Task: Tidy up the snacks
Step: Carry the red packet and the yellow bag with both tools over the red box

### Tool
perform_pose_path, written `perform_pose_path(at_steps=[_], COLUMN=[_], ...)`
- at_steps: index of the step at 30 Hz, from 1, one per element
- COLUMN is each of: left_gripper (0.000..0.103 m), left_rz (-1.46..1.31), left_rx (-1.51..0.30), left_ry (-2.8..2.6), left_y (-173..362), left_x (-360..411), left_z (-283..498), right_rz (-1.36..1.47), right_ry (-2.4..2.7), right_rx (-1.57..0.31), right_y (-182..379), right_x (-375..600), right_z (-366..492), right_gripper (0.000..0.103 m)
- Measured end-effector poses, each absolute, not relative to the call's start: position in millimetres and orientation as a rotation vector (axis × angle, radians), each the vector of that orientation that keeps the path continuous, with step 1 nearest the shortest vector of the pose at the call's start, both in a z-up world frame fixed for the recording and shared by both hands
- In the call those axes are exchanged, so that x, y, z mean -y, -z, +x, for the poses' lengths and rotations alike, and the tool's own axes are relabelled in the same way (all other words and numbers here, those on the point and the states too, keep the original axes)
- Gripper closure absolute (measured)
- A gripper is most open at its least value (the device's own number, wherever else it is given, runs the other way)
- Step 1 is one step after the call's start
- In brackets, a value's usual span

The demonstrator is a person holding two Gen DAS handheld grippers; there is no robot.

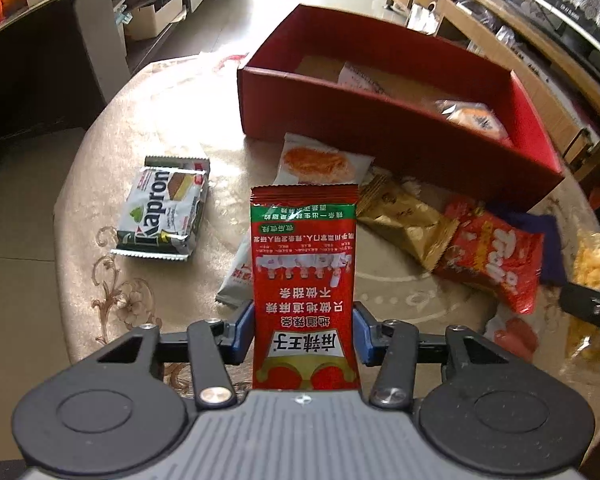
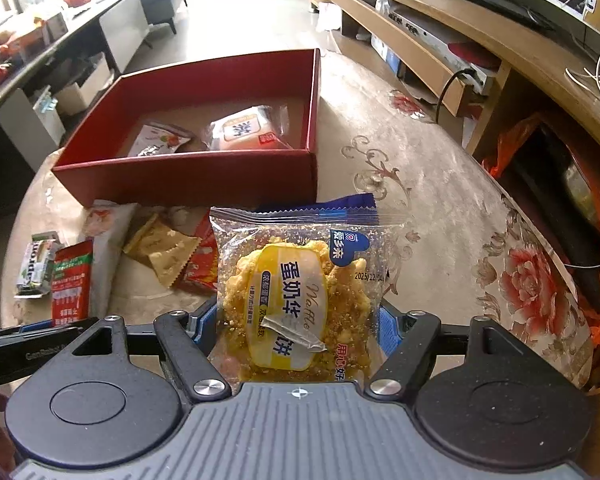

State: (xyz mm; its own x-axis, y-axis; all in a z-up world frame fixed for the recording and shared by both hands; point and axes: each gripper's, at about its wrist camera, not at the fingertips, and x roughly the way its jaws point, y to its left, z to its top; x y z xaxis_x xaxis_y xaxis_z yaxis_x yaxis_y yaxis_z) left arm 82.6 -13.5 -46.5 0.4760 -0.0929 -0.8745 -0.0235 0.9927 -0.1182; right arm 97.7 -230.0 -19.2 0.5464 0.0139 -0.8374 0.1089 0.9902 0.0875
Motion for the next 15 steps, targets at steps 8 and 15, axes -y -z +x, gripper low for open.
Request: perform_pose_path(at_steps=[8, 15], left_gripper=[0.055, 0.055], left_rz=[-0.093, -0.069], left_rx=[-0.976, -0.902], left_ry=[0.076, 0.090], left_y=[14, -9], left_x=[24, 31], left_z=[85, 101], right_rz=[0.137, 0.150], right_ry=[0.038, 0.038], right_rx=[-0.946, -0.899], right_y=[6, -5], right_x=[223, 218], right_z=[102, 116], right_gripper=[0.025, 0.025])
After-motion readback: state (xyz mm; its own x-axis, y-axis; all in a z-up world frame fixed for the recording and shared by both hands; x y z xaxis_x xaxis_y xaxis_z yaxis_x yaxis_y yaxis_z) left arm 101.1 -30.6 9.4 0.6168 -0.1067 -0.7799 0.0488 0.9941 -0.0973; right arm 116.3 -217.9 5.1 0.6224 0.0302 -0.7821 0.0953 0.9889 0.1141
